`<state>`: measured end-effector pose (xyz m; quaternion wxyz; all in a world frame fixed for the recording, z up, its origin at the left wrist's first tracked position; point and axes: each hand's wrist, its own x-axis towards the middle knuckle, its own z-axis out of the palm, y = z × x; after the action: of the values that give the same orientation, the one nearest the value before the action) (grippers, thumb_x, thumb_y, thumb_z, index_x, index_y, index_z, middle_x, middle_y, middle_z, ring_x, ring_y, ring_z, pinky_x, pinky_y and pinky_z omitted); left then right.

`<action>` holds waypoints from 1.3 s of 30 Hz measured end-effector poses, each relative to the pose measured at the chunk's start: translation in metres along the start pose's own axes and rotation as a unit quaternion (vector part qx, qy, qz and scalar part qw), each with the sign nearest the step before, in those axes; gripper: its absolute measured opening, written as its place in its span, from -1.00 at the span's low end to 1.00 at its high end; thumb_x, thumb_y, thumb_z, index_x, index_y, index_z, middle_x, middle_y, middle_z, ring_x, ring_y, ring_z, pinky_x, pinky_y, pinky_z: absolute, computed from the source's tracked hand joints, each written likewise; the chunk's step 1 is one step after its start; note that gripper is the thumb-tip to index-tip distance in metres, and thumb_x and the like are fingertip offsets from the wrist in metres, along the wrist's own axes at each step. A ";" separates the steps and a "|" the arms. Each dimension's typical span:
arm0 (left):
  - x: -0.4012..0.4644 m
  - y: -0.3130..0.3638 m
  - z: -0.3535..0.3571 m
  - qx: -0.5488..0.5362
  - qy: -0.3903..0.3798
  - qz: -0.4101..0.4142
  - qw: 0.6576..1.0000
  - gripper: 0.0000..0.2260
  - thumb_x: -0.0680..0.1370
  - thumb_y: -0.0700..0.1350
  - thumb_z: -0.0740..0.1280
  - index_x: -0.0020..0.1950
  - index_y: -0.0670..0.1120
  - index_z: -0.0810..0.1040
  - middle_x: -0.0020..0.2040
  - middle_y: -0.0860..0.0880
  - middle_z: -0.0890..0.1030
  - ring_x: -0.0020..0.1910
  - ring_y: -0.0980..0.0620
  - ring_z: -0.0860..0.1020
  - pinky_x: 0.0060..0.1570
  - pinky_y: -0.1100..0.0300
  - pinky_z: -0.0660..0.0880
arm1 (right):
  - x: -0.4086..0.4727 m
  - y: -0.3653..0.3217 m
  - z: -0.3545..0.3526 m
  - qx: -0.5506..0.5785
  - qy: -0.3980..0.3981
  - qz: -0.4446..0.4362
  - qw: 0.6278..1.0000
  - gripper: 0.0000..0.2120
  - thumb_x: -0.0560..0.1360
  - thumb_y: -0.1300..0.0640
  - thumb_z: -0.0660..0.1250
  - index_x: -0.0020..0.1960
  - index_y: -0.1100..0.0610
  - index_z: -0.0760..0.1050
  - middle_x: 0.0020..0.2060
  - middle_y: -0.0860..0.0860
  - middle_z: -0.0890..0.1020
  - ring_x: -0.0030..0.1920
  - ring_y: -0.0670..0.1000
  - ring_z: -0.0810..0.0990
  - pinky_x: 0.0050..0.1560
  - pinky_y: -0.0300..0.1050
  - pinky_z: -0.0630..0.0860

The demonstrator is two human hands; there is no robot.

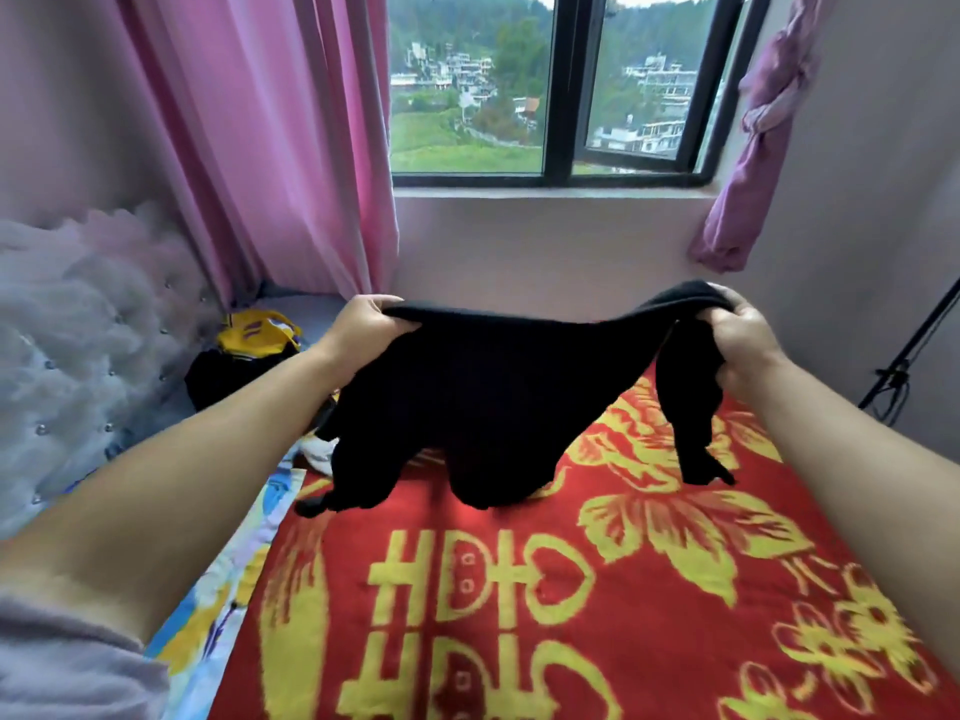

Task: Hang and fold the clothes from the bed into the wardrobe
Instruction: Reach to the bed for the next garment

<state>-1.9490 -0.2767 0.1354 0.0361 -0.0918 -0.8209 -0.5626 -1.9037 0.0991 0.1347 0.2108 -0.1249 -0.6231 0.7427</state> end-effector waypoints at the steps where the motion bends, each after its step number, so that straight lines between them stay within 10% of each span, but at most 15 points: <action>1: -0.001 0.008 0.000 -0.018 -0.037 -0.009 0.999 -0.90 0.47 -0.26 0.41 -0.12 -0.09 0.69 -0.19 -0.04 0.67 -0.28 0.06 0.59 -0.20 0.24 0.51 | 0.002 -0.005 0.000 0.004 -0.007 -0.002 1.000 -0.66 0.56 0.41 0.10 0.17 0.08 0.47 -0.16 0.03 0.59 -0.30 -0.11 0.61 -0.24 -0.29 0.57; 9: -0.014 0.040 0.023 0.020 -0.236 -0.017 0.971 -0.90 0.47 -0.16 0.42 -0.10 0.02 0.71 -0.19 0.00 0.69 -0.24 0.07 0.64 -0.26 0.27 0.53 | 0.002 -0.044 0.017 0.034 -0.038 -0.016 0.999 -0.61 0.56 0.43 0.01 0.27 0.20 0.44 -0.11 0.13 0.58 -0.14 0.06 0.59 -0.14 -0.18 0.61; 13: -0.029 0.049 0.033 0.089 -0.430 -0.062 0.896 -0.73 0.47 0.08 0.41 0.14 0.05 0.64 0.06 -0.02 0.67 0.01 0.05 0.64 -0.04 0.24 0.55 | -0.012 -0.069 0.026 0.157 -0.079 0.041 0.984 -0.72 0.62 0.25 0.07 0.21 0.26 0.48 -0.07 0.19 0.65 -0.10 0.11 0.67 -0.14 -0.05 0.64; 18: -0.033 0.073 0.089 0.001 -0.228 0.039 0.973 -0.49 0.54 -0.24 0.35 0.46 -0.06 0.30 0.21 -0.05 0.52 0.12 0.10 0.53 0.19 0.14 0.49 | -0.048 -0.089 0.050 0.094 -0.250 0.082 0.960 -0.73 0.62 0.14 0.12 0.01 0.15 0.60 -0.20 0.06 0.70 -0.18 -0.01 0.70 -0.23 -0.19 0.61; 22: -0.046 0.059 0.138 0.054 -0.374 0.038 0.925 -0.72 0.41 -0.29 0.45 0.04 -0.01 0.55 -0.10 0.11 0.63 -0.08 0.14 0.58 -0.08 0.29 0.54 | -0.064 -0.087 0.056 0.085 -0.331 0.051 0.939 -0.67 0.59 0.22 0.09 0.02 0.09 0.64 -0.24 0.02 0.67 -0.20 -0.05 0.65 -0.09 -0.18 0.59; 28: -0.049 0.014 0.145 -0.007 -0.300 -0.016 0.954 -0.86 0.49 -0.22 0.40 -0.04 0.00 0.54 -0.10 0.05 0.64 -0.16 0.19 0.60 -0.12 0.28 0.49 | -0.048 -0.110 0.000 0.215 -0.259 0.020 0.942 -0.72 0.53 0.24 0.17 -0.04 0.12 0.67 -0.26 0.03 0.67 -0.22 -0.05 0.66 -0.16 -0.17 0.60; 32: -0.045 0.036 0.134 -0.099 -0.194 0.007 0.976 -0.81 0.52 -0.30 0.34 0.06 -0.06 0.60 0.03 -0.08 0.66 -0.06 0.06 0.62 0.04 0.13 0.53 | -0.029 -0.090 -0.045 -0.069 -0.147 -0.013 0.987 -0.66 0.51 0.40 0.07 0.13 0.23 0.54 -0.16 0.13 0.62 -0.19 0.05 0.61 -0.14 -0.10 0.52; 35: -0.049 0.067 0.138 -0.074 -0.210 0.068 0.972 -0.76 0.49 -0.36 0.34 0.12 -0.15 0.60 -0.01 -0.10 0.65 -0.05 0.04 0.60 0.07 0.11 0.53 | -0.026 -0.074 -0.060 -0.381 -0.227 0.008 0.896 -0.42 0.46 0.41 0.17 0.45 0.11 0.29 0.19 0.17 0.49 0.18 0.11 0.46 0.02 -0.11 0.40; 37: -0.052 0.088 0.141 -0.036 -0.244 0.084 0.965 -0.79 0.46 -0.31 0.37 0.06 -0.13 0.60 -0.08 -0.10 0.65 -0.11 0.02 0.60 0.00 0.11 0.53 | -0.039 -0.068 -0.046 -0.394 -0.371 0.040 0.840 -0.14 0.46 0.21 0.39 0.54 -0.17 -0.05 0.46 -0.08 0.24 0.45 -0.09 0.21 0.31 -0.24 0.22; 39: -0.055 0.106 0.144 0.005 -0.265 0.095 0.959 -0.84 0.41 -0.26 0.38 -0.07 -0.07 0.57 -0.18 -0.06 0.62 -0.23 0.03 0.55 -0.15 0.15 0.49 | -0.058 -0.061 -0.019 -0.336 -0.483 0.071 0.805 -0.19 0.40 0.08 0.49 0.45 -0.29 0.11 0.36 -0.30 0.36 0.38 -0.24 0.34 0.28 -0.32 0.31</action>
<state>-1.8685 -0.1119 0.1709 -0.1290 -0.3151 -0.7913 -0.5078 -1.8346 0.0962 0.1859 -0.2261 0.1434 -0.8443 0.4642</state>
